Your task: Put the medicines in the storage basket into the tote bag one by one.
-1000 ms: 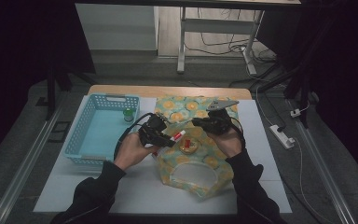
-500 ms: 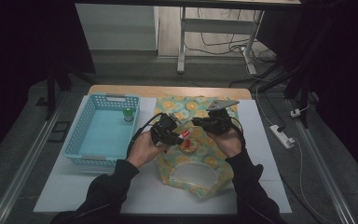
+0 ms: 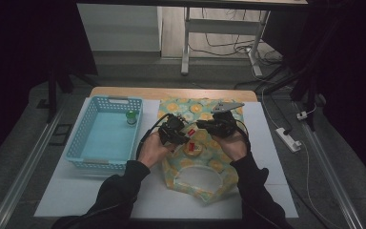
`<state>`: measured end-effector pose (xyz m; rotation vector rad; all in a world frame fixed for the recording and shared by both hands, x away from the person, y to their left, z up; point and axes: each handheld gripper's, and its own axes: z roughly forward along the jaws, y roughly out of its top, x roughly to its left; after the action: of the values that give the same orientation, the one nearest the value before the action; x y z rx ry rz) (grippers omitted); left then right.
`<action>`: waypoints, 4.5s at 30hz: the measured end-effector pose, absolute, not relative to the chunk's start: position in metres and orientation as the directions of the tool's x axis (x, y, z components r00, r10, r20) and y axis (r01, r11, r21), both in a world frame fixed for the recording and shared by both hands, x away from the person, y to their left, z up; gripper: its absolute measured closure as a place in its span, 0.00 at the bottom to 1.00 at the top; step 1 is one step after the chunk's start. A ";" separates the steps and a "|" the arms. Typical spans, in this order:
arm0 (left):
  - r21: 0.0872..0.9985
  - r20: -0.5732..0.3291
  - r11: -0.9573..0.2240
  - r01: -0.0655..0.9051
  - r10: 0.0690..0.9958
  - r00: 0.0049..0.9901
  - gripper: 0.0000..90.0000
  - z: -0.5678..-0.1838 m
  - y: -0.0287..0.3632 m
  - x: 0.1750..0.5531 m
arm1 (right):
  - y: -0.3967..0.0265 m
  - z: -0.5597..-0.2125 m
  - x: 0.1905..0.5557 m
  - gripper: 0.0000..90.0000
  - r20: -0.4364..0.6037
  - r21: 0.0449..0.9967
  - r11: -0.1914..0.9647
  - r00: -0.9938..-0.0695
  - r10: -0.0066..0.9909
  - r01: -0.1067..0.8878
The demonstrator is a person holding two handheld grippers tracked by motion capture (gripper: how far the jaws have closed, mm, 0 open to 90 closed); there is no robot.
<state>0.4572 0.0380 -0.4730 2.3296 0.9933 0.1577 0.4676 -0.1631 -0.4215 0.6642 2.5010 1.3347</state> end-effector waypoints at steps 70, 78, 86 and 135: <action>0.679 -0.225 -0.476 0.559 0.590 0.775 0.03 -0.449 0.090 0.438 | -0.162 -0.426 0.469 1.00 0.014 0.822 0.489 -0.867 0.497 0.293; 0.699 -0.223 -0.447 0.558 0.605 0.764 0.00 -0.448 0.113 0.436 | -0.163 -0.426 0.468 1.00 0.012 0.823 0.487 -0.867 0.499 0.292; 0.699 -0.230 -0.437 0.566 0.611 0.757 0.00 -0.445 0.128 0.435 | -0.164 -0.425 0.469 1.00 0.014 0.825 0.484 -0.865 0.501 0.293; 0.633 -0.095 -0.305 0.711 0.881 0.463 0.00 -0.462 0.245 0.485 | -0.164 -0.425 0.470 1.00 0.016 0.825 0.482 -0.865 0.501 0.295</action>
<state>0.4852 0.2450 -0.4624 2.1008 1.3193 0.3593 0.4701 -0.1644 -0.4255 0.6833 2.5024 1.3261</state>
